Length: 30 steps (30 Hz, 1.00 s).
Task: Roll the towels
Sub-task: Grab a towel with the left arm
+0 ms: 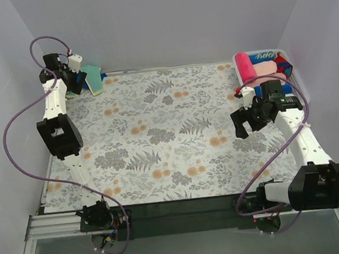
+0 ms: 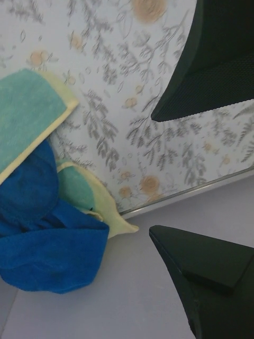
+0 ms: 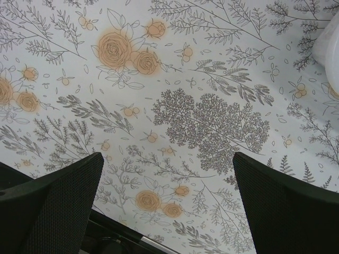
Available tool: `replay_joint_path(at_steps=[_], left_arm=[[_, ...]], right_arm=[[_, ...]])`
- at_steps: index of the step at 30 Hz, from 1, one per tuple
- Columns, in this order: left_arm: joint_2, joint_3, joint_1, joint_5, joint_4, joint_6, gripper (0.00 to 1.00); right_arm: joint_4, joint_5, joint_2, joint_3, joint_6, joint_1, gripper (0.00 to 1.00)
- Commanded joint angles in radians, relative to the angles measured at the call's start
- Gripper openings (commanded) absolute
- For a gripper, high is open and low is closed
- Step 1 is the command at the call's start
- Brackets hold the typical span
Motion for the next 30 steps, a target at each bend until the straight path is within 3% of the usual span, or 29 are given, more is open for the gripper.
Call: replay_joint_path(at_steps=[1, 4, 9, 16, 30], left_arm=[[0.010, -0.026, 0.044, 0.017, 0.212, 0.007, 0.73], [0.041, -0.058, 0.081, 0.052, 0.375, -0.022, 0.69], [0.145, 0.023, 0.121, 0.163, 0.435, -0.111, 0.68], [0.229, 0.026, 0.144, 0.262, 0.591, -0.191, 0.67], [0.366, 0.055, 0.132, 0.220, 0.852, -0.177, 0.62]], right_arm=[[-0.004, -0.055, 0.033, 0.065, 0.021, -0.004, 0.98], [-0.004, -0.072, 0.074, 0.093, 0.032, -0.004, 0.98], [-0.003, -0.087, 0.143, 0.122, 0.044, -0.004, 0.98], [-0.004, -0.084, 0.194, 0.134, 0.048, -0.002, 0.98], [-0.004, -0.045, 0.238, 0.127, 0.054, -0.004, 0.98]])
